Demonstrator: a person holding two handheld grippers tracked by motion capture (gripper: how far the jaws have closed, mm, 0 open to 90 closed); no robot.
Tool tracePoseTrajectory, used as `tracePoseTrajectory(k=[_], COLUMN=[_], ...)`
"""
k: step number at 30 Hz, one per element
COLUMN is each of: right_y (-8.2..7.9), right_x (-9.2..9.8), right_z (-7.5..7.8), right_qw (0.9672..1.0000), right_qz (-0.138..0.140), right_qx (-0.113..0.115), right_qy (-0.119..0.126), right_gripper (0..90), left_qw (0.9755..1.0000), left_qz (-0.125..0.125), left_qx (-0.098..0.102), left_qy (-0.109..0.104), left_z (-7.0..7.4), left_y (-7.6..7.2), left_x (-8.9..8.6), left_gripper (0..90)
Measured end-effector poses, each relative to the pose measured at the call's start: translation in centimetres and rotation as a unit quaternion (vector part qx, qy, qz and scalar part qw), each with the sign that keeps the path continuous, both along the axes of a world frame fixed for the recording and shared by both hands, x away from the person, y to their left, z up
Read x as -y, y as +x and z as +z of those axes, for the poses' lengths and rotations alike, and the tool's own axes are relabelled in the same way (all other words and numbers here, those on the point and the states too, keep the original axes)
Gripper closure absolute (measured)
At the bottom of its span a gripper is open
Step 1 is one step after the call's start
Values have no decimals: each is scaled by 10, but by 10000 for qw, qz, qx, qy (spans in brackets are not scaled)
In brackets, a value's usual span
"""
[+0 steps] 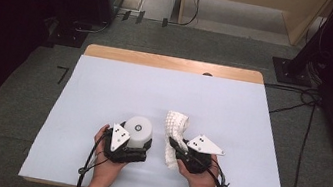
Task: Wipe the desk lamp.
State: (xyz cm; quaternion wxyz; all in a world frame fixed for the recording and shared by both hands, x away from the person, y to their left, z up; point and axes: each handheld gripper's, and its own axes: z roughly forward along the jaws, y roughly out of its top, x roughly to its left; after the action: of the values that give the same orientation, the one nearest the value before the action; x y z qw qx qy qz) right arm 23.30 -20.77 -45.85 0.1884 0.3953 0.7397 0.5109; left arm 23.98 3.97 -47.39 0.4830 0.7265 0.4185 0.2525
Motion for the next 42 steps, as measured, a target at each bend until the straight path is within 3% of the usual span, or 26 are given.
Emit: tracePoseTrajectory(k=[2,10,17,21,27,32,36,42], right_y=[0,-3,-4,-6,-7,-10,-10,-9], right_x=[0,-5,-15,-21,-19,-13,-11,-16], right_z=[0,1,-1,-3,1,13,16,5], right_qw=[10000,9999,9993,9989,9988,9988,9986,9991], right_qz=[15,101,331,431,412,369,359,402], right_qx=[26,54,-113,-165,-112,130,164,8], right_qy=[-6,-2,149,120,234,306,365,162], right_gripper=[750,751,751,751,752,752,752,752], left_qw=[10000,9998,9973,9947,9943,9930,9926,9927], left_qz=[-19,-138,-545,-797,-969,-1149,-1173,-1114], left_qx=[57,70,124,198,124,40,38,153], left_qy=[23,137,-486,-626,-436,-265,-317,-439], left_z=[0,4,23,30,24,21,22,31], left_y=[-2,2,4,2,2,0,-1,-2], left_x=[1,-3,-16,-17,-9,-3,-2,-9], left_gripper=[73,85,86,86,86,86,86,86])
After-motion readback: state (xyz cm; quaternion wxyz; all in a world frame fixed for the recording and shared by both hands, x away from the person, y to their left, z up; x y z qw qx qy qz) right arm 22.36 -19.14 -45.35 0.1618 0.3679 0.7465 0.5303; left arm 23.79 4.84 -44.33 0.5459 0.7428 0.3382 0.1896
